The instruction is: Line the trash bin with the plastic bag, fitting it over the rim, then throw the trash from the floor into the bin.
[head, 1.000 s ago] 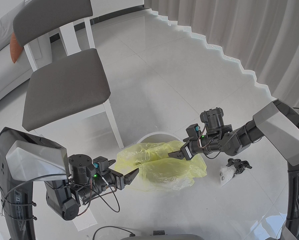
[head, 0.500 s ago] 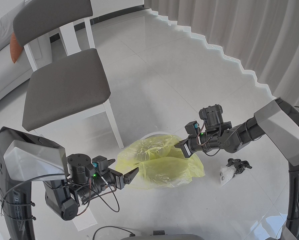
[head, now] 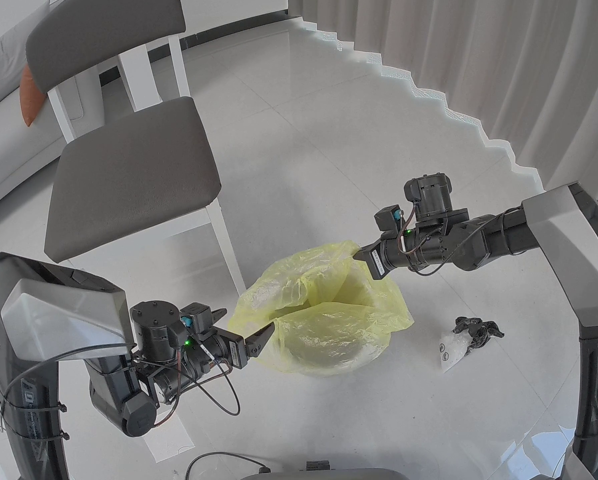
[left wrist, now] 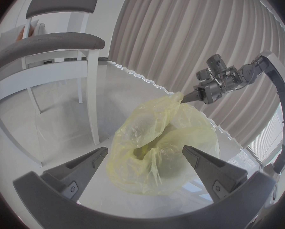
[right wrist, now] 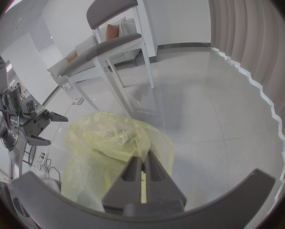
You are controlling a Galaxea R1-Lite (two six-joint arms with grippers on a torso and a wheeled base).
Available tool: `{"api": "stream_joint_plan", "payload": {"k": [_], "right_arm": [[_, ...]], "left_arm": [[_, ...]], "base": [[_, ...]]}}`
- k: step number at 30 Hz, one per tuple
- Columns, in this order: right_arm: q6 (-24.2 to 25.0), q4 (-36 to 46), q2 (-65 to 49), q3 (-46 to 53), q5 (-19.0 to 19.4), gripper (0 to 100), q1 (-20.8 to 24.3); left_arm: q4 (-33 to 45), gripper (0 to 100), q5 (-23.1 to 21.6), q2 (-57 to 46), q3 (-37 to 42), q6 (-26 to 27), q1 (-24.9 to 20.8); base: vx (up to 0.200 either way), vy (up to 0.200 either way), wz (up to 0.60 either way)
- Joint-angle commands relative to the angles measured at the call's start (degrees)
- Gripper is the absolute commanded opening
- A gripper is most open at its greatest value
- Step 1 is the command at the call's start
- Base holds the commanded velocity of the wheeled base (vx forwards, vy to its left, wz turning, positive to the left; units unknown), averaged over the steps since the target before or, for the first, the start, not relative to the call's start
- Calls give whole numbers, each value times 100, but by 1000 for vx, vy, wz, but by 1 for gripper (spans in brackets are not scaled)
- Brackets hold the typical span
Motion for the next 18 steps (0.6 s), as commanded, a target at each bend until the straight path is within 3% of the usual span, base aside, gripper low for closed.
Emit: {"api": "stream_joint_plan", "payload": {"k": [1, 8, 18], "right_arm": [[-18, 93, 582, -570, 3, 0, -128], [-18, 761, 1391, -1598, 3, 0, -216], [-71, 875, 1663, -1721, -6, 0, -313]], "left_arm": [[-102, 100, 117, 226, -316, -54, 16], [-102, 100, 126, 674, -553, -46, 60], [-102, 100, 117, 710, -500, -46, 68]], "base": [[0, 0, 0], [0, 0, 0], [0, 0, 0]]}}
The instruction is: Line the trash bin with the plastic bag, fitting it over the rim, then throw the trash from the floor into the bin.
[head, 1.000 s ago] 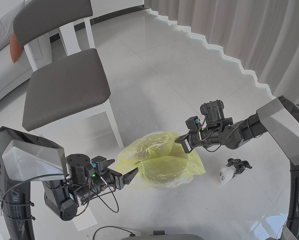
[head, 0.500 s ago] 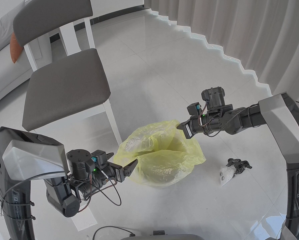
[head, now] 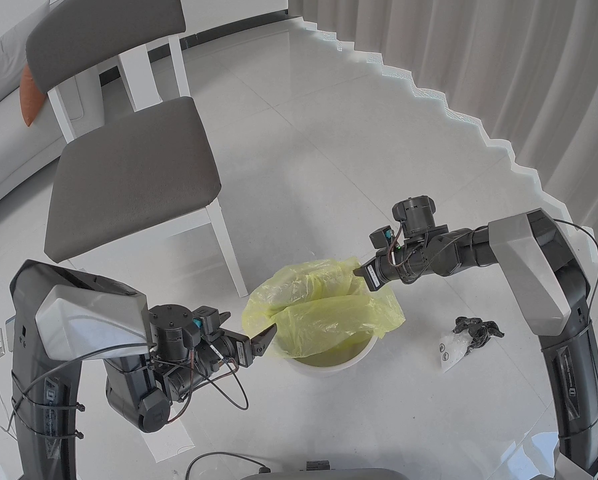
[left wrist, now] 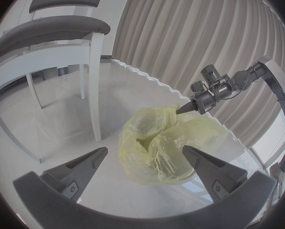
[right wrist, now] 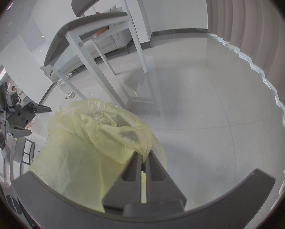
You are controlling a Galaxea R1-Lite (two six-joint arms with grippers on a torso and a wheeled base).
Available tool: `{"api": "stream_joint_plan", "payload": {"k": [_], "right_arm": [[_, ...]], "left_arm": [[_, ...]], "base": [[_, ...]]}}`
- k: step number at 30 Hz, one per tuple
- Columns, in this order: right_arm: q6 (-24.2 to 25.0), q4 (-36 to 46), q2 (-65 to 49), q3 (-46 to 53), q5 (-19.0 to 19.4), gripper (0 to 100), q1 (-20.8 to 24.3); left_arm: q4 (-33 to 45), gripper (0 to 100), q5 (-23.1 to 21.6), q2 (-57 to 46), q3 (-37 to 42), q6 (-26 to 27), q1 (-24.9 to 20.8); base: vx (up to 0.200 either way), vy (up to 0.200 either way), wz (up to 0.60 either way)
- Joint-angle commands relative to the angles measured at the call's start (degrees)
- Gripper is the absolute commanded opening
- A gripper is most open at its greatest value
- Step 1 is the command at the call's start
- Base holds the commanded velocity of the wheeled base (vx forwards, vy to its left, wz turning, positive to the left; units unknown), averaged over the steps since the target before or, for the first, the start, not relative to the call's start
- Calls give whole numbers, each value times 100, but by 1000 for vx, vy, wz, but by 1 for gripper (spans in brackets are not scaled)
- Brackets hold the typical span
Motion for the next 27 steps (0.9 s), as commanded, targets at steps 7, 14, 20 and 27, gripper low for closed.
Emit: {"api": "stream_joint_plan", "payload": {"k": [7, 14, 20, 27], "right_arm": [[-116, 123, 12, 231, -8, 0, -166], [-159, 114, -392, 459, -43, 100, -140], [-151, 79, -761, 758, -79, 100, -61], [-142, 61, -1148, 1057, -140, 100, 27]], "left_arm": [[-102, 100, -3, 54, 85, -11, 3], [-102, 100, -3, 28, 138, -11, 3], [-102, 100, -12, -60, 270, -19, 3], [-102, 100, -12, -130, 366, -19, 3]], "base": [[0, 0, 0], [0, 0, 0], [0, 0, 0], [0, 0, 0]]}}
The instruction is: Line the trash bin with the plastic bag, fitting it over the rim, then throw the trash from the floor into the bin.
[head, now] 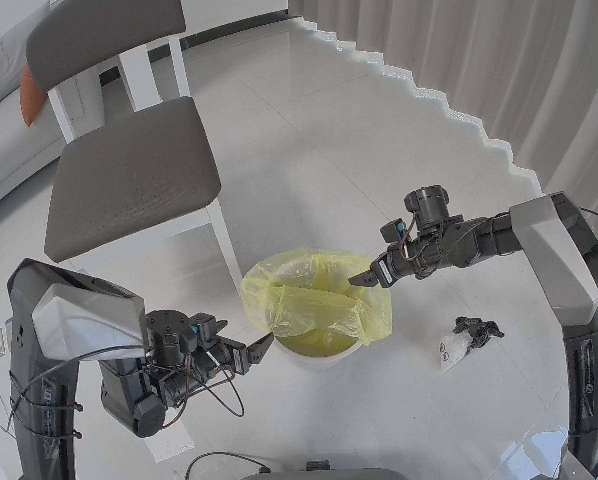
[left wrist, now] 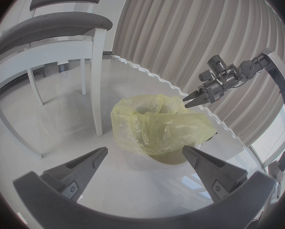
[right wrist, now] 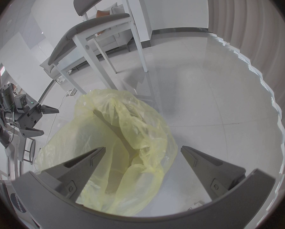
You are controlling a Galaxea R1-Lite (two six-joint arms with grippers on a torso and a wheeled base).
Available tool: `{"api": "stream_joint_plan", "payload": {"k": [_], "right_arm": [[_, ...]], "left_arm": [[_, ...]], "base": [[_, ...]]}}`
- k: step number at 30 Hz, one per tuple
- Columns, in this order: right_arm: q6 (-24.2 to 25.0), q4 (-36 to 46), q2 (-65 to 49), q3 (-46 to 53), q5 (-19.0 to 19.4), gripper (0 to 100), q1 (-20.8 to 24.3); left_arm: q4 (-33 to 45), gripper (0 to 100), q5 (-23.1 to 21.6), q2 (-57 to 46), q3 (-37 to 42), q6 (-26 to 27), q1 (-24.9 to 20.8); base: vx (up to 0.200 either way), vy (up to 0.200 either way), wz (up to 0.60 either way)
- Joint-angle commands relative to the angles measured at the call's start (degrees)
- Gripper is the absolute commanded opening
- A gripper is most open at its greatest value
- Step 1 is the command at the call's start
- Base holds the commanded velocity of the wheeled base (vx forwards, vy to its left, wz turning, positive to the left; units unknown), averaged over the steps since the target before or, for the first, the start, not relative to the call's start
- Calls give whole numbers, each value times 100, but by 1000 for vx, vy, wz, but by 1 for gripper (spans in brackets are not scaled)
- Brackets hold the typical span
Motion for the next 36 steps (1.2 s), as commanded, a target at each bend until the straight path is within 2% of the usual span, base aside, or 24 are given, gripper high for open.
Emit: {"api": "stream_joint_plan", "payload": {"k": [1, 8, 15, 20, 31, 36], "right_arm": [[6, -14, -458, 295, -65, 100, 95], [-3, -181, -1319, 1516, -65, 100, 411], [6, -753, -1380, 2255, -74, 100, 692], [14, -858, -1108, 2237, -74, 100, 833], [14, -1043, -616, 1894, -56, 100, 815], [-135, -1051, -563, 1973, -48, 100, 807]], "left_arm": [[-102, 100, 1, -78, 67, -1, 0], [-102, 100, 10, -175, 198, -1, 0], [-102, 100, 19, -219, 313, -10, 0], [-102, 100, 19, -298, 357, -10, 0], [-102, 100, 19, -324, 365, -10, 9], [-102, 100, 19, -307, 365, -10, 0]], "base": [[0, 0, 0], [0, 0, 0], [0, 0, 0], [0, 0, 0], [0, 0, 0], [0, 0, 0]]}}
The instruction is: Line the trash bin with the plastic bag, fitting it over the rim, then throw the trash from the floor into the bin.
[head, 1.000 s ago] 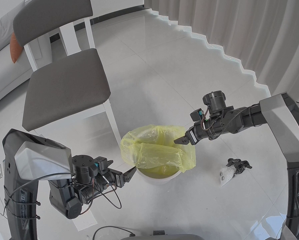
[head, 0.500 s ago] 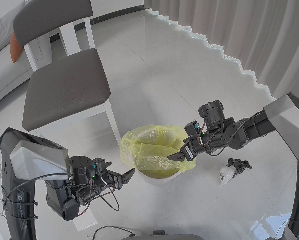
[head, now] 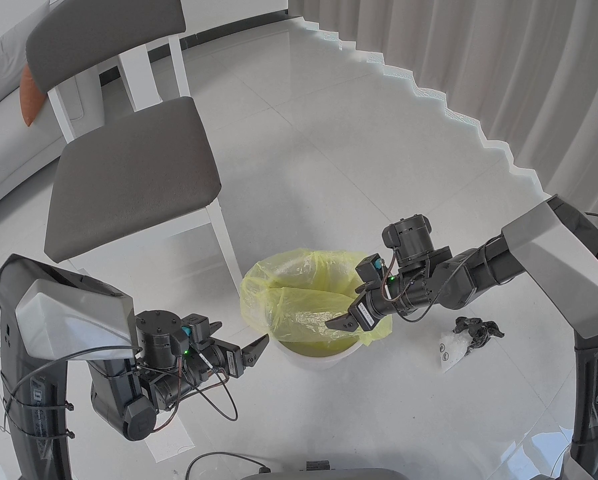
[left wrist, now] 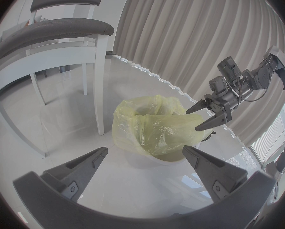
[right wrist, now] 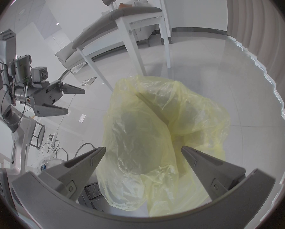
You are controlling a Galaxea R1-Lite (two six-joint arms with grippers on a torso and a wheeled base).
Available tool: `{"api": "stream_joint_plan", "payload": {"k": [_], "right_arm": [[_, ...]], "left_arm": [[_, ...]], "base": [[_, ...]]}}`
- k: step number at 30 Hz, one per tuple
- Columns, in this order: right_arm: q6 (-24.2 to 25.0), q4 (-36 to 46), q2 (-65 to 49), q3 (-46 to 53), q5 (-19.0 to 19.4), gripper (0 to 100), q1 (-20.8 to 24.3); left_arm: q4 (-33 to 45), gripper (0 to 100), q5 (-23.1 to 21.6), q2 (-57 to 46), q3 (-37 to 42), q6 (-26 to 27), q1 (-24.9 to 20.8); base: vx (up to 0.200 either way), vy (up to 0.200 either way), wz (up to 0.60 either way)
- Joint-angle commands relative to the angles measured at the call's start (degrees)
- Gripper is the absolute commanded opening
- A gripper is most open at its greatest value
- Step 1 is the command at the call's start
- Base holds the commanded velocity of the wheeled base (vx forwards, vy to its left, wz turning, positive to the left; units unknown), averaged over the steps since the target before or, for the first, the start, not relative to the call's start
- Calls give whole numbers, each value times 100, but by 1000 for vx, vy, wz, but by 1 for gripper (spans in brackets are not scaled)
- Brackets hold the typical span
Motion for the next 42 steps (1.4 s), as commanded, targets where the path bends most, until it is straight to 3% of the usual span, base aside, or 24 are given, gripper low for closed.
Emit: {"api": "stream_joint_plan", "payload": {"k": [1, 2, 14, 23, 30, 42], "right_arm": [[-28, -4, 101, 25, 6, 100, -2], [-28, -4, 110, 25, 6, 0, -2], [-10, -39, -417, 983, -29, 0, 280], [16, -839, -496, 1757, -47, 0, 631], [25, -848, -417, 1836, -135, 0, 930], [25, -918, -39, 1941, -187, 0, 1044]], "left_arm": [[-102, 100, -2, 3, 3, -1, -6], [-102, 100, 7, 3, 3, -1, -6], [-102, 100, 7, 12, 12, -1, -6], [-102, 100, 7, -15, 65, -1, -6], [-102, 100, 7, -6, 65, -1, -6], [-102, 100, -2, 38, -23, -1, 64]], "base": [[0, 0, 0], [0, 0, 0], [0, 0, 0], [0, 0, 0], [0, 0, 0], [0, 0, 0]]}}
